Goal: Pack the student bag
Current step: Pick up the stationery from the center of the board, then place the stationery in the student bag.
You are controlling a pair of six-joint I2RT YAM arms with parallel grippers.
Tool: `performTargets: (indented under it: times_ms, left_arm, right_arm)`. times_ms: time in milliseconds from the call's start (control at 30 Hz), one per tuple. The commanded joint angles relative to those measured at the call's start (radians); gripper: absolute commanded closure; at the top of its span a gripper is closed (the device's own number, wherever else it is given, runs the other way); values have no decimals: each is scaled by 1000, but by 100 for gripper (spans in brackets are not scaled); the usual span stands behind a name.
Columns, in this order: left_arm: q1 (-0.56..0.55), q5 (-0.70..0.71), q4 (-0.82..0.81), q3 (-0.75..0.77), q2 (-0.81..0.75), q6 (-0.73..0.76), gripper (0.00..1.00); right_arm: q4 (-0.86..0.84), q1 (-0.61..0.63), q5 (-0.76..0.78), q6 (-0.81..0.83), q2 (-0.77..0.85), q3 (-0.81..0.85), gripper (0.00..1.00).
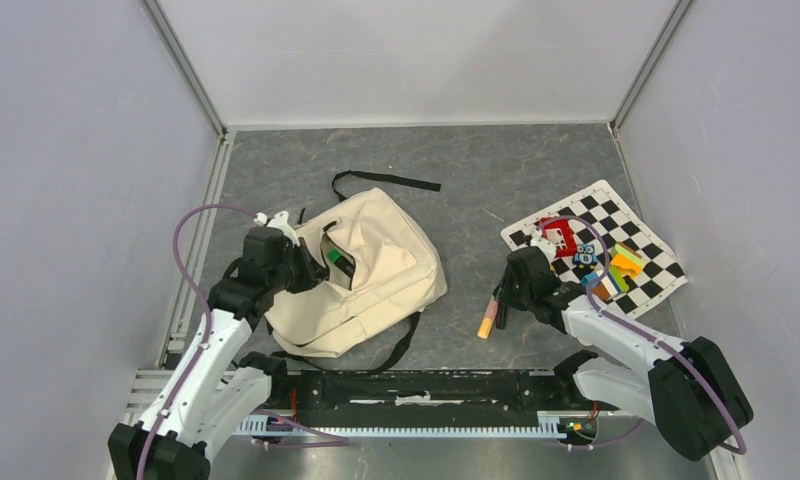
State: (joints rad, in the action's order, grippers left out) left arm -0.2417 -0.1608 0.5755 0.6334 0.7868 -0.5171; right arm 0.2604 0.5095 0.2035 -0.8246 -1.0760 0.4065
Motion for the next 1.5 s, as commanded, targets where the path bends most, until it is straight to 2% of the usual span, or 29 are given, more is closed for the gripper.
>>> performTargets:
  times_ms: [0,300,567,767,900,1133,1300,1467]
  left_arm:
    - [12,10,-23,31,-22,47,98]
    - [12,3,-24,25,-38,44,98]
    - [12,31,-15,27,-39,43,98]
    - [11,46,-11,24,-48,36,98]
    - [12,57,-11,25,-51,35,98]
    - [12,73,-6,27,-64,35,98]
    - [12,81,-3,25,-81,36,98]
    - [12,81,-4,27,-81,37,98]
  right_arm:
    - [50,1,68,30,-8,-41,70]
    - [81,2,152,172,100,15,100]
    - [58,7,99,361,204,87,100]
    - [-10,69,-67,399,193,199,100]
    - [-80,233,-27,399,114,343,100]
    - [-173,484,71,471,-138,639,100]
    - [-288,543,-2,469,-325,780,100]
    - [-272,553,-93,463,-520,941,100]
